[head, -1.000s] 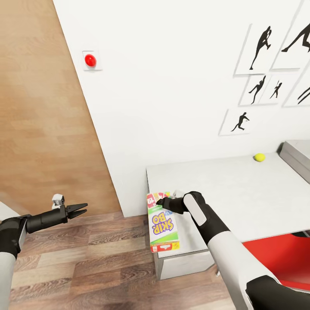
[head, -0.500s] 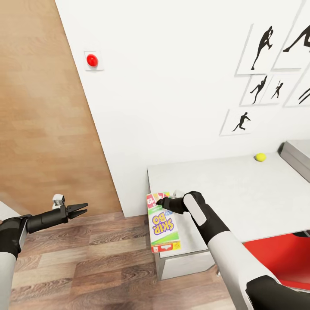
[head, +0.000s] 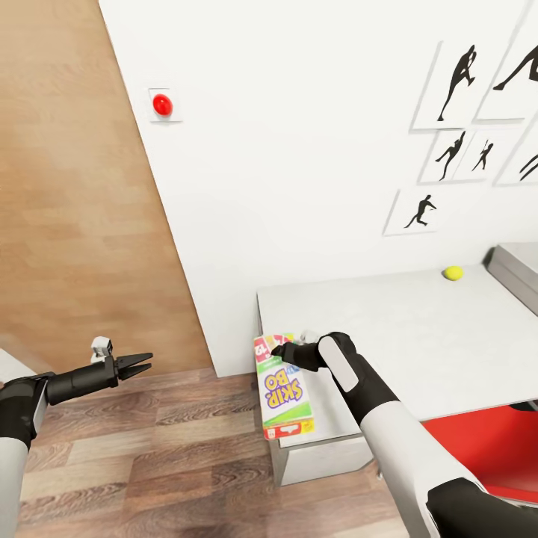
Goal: Put all the toys in the child's room - the three board games (two on the bed and one on the table), the two jigsaw puzzles on the table, and the tennis ball on the table - inside the toy box on the table in the child's room.
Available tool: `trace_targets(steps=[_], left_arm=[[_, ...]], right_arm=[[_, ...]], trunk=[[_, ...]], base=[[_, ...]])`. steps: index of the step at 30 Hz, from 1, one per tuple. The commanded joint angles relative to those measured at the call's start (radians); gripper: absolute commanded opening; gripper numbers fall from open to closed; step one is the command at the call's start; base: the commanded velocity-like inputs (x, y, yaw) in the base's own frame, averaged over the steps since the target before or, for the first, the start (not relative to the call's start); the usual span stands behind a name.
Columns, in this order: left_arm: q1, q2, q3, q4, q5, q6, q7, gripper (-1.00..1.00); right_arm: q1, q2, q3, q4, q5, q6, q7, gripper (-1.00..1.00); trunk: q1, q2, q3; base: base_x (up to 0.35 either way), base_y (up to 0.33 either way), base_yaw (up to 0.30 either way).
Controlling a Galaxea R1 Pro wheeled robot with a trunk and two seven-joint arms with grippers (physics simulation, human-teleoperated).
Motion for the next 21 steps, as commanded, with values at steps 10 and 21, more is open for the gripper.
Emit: trace_targets(steps=[10, 21], left_arm=[[-0.001, -0.001, 0.004, 0.0, -0.01, 0.01, -0.008, 1.0], [-0.001, -0.001, 0.004, 0.0, -0.009, 0.009, -0.008, 1.0]], right_arm=[[-0.001, 0.0, 0.002, -0.001, -0.01, -0.001, -0.013, 1.0], [-0.001, -0.001, 0.002, -0.001, -0.002, -0.005, -0.019, 1.0]], trunk=[[0.0, -0.001, -0.001], [0.0, -0.001, -0.001]], base=[[0.0, 0.037, 0.0], [0.0, 0.0, 0.0]])
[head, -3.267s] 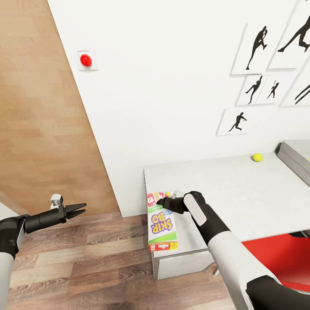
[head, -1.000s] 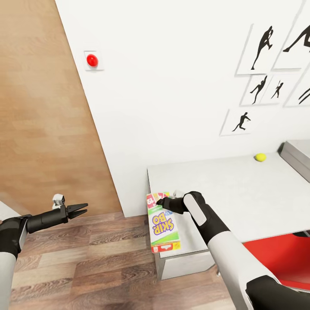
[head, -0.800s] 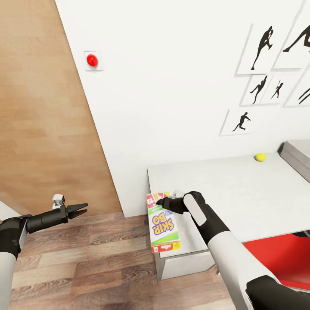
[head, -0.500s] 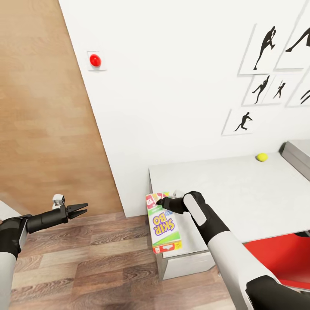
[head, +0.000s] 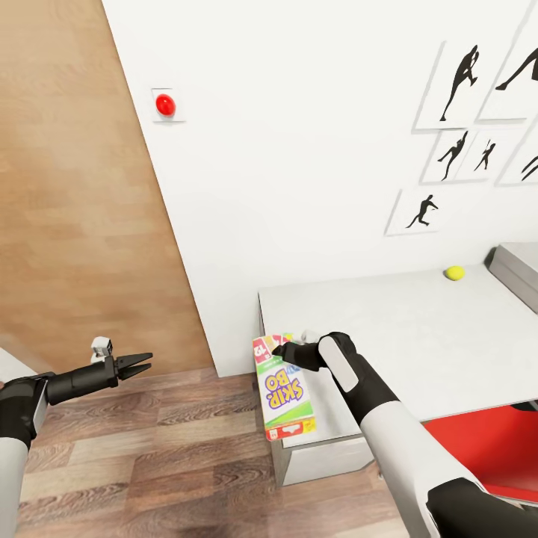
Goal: Put all the toys in the child's room - the three board games (two on the bed and one on the table), the two jigsaw puzzles on the table, and the tennis ball on the table - inside the toy box on the table in the child's room.
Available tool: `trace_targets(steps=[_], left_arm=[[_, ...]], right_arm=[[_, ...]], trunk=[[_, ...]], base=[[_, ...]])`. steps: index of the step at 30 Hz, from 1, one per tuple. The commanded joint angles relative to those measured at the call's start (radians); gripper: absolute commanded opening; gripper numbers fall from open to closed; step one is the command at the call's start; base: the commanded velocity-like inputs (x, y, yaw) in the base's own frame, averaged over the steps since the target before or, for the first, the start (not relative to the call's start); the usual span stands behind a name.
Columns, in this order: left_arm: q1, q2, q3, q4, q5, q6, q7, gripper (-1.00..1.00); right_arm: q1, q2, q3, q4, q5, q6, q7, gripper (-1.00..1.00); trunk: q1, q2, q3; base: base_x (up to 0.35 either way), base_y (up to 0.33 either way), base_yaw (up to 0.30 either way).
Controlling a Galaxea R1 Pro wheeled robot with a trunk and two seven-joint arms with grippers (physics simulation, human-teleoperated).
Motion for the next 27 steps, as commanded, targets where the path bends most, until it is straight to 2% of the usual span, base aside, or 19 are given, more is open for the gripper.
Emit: trace_targets(steps=[1, 27], left_arm=[[-0.001, -0.001, 0.004, -0.001, -0.01, 0.01, -0.008, 1.0], [-0.001, -0.005, 0.004, -0.001, -0.01, 0.01, -0.008, 1.0]], right_arm=[[-0.001, 0.0, 0.002, -0.001, -0.01, 0.001, -0.011, 1.0], [-0.001, -0.008, 0.004, -0.011, -0.007, -0.01, -0.018, 1.0]], trunk=[[0.0, -0.001, -0.001], [0.0, -0.001, -0.001]], base=[[0.0, 0.0, 0.0], [0.0, 0.0, 0.0]])
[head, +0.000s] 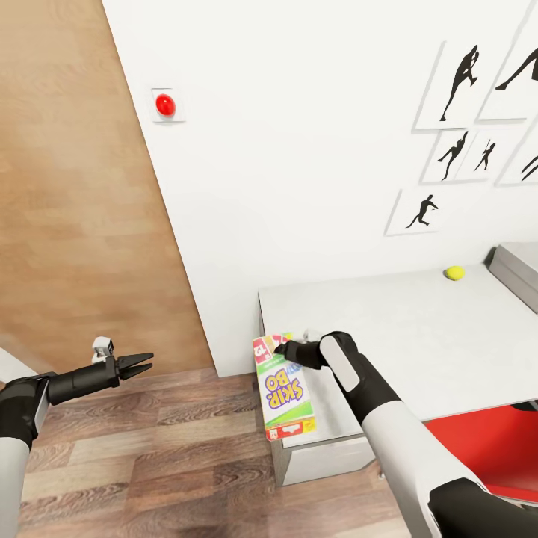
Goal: Put all the toys in the child's room - the three board games (two on the bed and one on the table), the two jigsaw puzzles on the table, and the tennis ball on the table - inside the toy box on the table in the child's room.
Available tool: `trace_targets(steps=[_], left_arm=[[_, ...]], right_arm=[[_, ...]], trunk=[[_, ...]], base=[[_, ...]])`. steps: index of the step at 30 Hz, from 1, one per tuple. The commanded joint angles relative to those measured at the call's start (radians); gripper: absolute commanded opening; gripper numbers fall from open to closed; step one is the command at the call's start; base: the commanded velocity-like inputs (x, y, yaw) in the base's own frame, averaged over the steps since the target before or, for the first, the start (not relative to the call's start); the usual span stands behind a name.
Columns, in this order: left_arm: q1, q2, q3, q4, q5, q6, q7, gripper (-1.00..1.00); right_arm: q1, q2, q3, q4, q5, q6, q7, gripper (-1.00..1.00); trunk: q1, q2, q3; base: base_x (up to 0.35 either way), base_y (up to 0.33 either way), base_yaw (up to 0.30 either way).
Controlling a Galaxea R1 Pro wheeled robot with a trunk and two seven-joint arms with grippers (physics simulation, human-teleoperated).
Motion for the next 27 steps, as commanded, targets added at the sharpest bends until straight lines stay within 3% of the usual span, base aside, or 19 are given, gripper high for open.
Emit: trace_targets(steps=[1, 10, 27], left_arm=[[-0.001, -0.001, 0.004, -0.001, -0.011, 0.011, -0.008, 1.0], [-0.001, -0.001, 0.004, -0.001, -0.011, 0.011, -0.008, 1.0], [-0.001, -0.001, 0.004, -0.001, -0.012, 0.011, -0.008, 1.0]], right_arm=[[-0.001, -0.001, 0.002, -0.001, -0.011, 0.0, -0.01, 1.0], [-0.001, -0.006, 0.002, -0.003, -0.011, -0.044, -0.008, 1.0], [0.0, -0.013, -0.008, -0.037, -0.013, -0.048, 0.005, 1.0]], trunk=[[0.0, -0.001, -0.001], [0.0, -0.001, -0.001], [0.0, -0.001, -0.001]], base=[[0.0, 0.0, 0.0], [0.0, 0.0, 0.0], [0.0, 0.0, 0.0]])
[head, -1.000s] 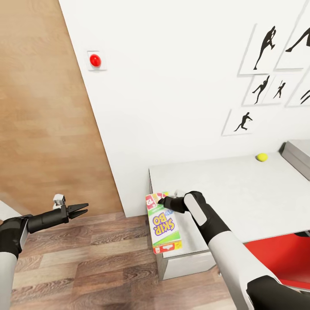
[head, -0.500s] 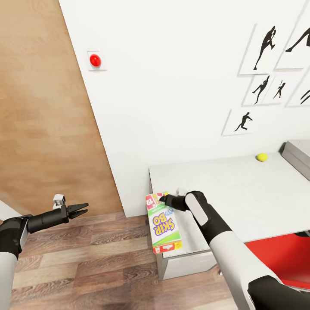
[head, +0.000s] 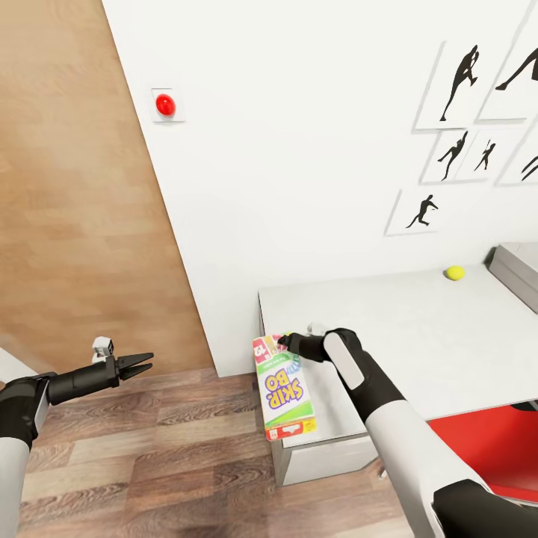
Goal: Put all the toys in the child's room - the three board games (two on the bed and one on the table), the two jigsaw puzzles on the table, and the tennis ball on the table - inside the toy box on the table in the child's room.
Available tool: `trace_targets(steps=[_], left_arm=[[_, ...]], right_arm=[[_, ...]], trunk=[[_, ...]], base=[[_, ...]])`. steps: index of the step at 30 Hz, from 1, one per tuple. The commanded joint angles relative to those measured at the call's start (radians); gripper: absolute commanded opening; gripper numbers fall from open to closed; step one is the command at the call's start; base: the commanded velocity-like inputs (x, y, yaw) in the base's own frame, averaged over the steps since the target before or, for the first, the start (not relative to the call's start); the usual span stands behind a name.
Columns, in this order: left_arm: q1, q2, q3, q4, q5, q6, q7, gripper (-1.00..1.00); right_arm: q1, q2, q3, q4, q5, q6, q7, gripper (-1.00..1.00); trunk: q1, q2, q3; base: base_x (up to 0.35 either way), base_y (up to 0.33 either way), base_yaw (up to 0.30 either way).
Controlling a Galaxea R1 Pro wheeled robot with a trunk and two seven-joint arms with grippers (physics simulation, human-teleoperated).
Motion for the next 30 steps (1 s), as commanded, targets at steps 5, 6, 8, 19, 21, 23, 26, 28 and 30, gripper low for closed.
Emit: trace_targets(steps=[5, 6, 8, 19, 21, 23, 26, 28, 30], left_arm=[[-0.001, -0.001, 0.004, -0.001, -0.011, 0.011, -0.008, 1.0], [-0.001, -0.001, 0.004, -0.001, -0.011, 0.011, -0.008, 1.0], [-0.001, -0.001, 0.004, -0.001, -0.011, 0.011, -0.008, 1.0], [-0.001, -0.001, 0.004, -0.001, -0.011, 0.011, -0.008, 1.0], [-0.001, -0.001, 0.004, -0.001, -0.011, 0.011, -0.008, 1.0], [-0.001, -0.001, 0.004, -0.001, -0.01, 0.011, -0.008, 1.0], [-0.001, -0.001, 0.004, -0.001, -0.011, 0.011, -0.008, 1.0], [-0.001, -0.001, 0.004, -0.001, -0.011, 0.011, -0.008, 1.0], [-0.001, -0.001, 0.004, -0.001, -0.011, 0.011, -0.008, 1.0]], right_arm=[[0.0, -0.001, 0.001, -0.027, -0.01, 0.001, -0.01, 1.0], [0.0, -0.001, 0.001, -0.03, -0.01, 0.001, -0.01, 1.0], [0.0, -0.001, 0.001, -0.034, -0.01, 0.001, -0.01, 1.0], [0.0, -0.001, 0.003, -0.043, -0.01, -0.002, -0.011, 1.0], [0.0, -0.001, 0.003, -0.045, -0.01, -0.002, -0.011, 1.0], [0.001, -0.001, 0.003, -0.048, -0.01, -0.002, -0.012, 1.0], [0.001, -0.001, 0.003, -0.049, -0.01, -0.003, -0.012, 1.0], [0.002, -0.001, 0.002, -0.05, -0.01, -0.003, -0.013, 1.0], [0.002, -0.001, 0.002, -0.05, -0.01, -0.003, -0.013, 1.0]], trunk=[[0.0, -0.001, -0.001], [0.0, -0.001, -0.001], [0.0, -0.001, -0.001], [0.0, -0.001, -0.001], [0.0, -0.001, 0.001], [0.0, -0.001, 0.003], [0.0, -0.001, 0.007], [0.0, -0.001, 0.01], [0.0, -0.001, 0.013]], base=[[0.0, 0.0, 0.0], [0.0, 0.0, 0.0], [0.0, 0.0, 0.0], [0.0, 0.0, 0.0], [0.0, 0.0, 0.0], [0.0, 0.0, 0.0], [0.0, 0.0, 0.0], [0.0, 0.0, 0.0], [0.0, 0.0, 0.0]])
